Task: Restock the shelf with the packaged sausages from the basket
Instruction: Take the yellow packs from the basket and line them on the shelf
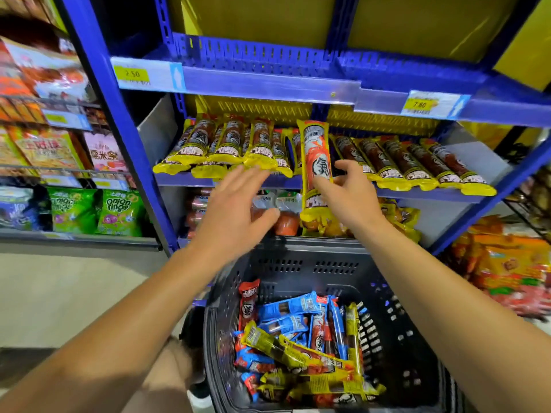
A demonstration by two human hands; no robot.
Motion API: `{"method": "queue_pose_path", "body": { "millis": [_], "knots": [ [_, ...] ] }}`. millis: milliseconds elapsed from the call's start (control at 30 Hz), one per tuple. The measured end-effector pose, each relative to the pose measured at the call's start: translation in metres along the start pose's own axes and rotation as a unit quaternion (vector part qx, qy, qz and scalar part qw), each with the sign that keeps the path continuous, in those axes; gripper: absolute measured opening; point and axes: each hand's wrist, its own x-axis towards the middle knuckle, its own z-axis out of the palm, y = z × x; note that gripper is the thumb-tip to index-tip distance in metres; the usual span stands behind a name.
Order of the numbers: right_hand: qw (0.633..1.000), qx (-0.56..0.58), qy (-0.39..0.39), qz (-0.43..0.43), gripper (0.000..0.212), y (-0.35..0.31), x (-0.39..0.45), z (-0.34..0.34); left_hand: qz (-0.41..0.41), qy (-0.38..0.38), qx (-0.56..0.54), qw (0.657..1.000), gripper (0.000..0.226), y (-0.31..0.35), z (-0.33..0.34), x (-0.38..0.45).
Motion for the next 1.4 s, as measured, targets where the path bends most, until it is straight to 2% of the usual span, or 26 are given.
{"method": "queue_pose_path", "body": {
  "millis": [100, 200, 467, 533, 600, 667, 733, 800, 867, 1167, 1400],
  "knots": [
    [0.999, -0.036, -0.004, 0.003, 0.061, -0.012, 0.024, 0.006, 0.008, 0.01, 0.064, 0.998, 0.071, -0.01, -0.008, 0.014],
    [0.996, -0.092, -0.014, 0.012, 0.052, -0.022, 0.042, 0.016, 0.015, 0.015, 0.104, 0.994, 0.071, -0.016, -0.012, 0.025],
    [0.973, -0.225, 0.041, -0.019, 0.045, -0.035, 0.065, 0.032, 0.001, 0.013, 0.134, 0.991, 0.073, -0.026, -0.003, 0.033],
    [0.968, -0.237, 0.055, -0.065, 0.047, -0.032, 0.057, 0.03, 0.0, 0.016, 0.135, 0.991, 0.073, -0.028, 0.0, 0.033],
    [0.956, -0.236, 0.066, -0.161, 0.046, -0.022, 0.042, 0.026, 0.007, 0.024, 0.139, 0.99, 0.072, -0.03, 0.001, 0.032],
    [0.919, -0.258, 0.079, -0.289, 0.045, -0.008, 0.022, 0.023, 0.011, 0.026, 0.148, 0.989, 0.072, -0.032, 0.002, 0.031],
    [0.874, -0.308, 0.082, -0.366, 0.05, 0.011, 0.011, 0.023, 0.006, 0.024, 0.159, 0.987, 0.072, -0.033, 0.003, 0.031],
    [0.858, -0.367, 0.057, -0.354, 0.057, 0.025, 0.008, 0.025, 0.0, 0.022, 0.168, 0.986, 0.072, -0.033, 0.004, 0.031],
    [0.864, -0.394, 0.036, -0.312, 0.063, 0.029, 0.011, 0.028, -0.002, 0.021, 0.172, 0.985, 0.072, -0.032, 0.005, 0.03],
    [0.897, -0.38, -0.006, -0.225, 0.069, 0.017, 0.033, 0.037, -0.002, 0.017, 0.181, 0.983, 0.072, -0.03, 0.002, 0.026],
    [0.903, -0.34, 0.032, -0.261, 0.054, 0.011, 0.054, 0.039, -0.007, 0.009, 0.177, 0.984, 0.072, -0.029, 0.006, 0.025]
  ]
}}
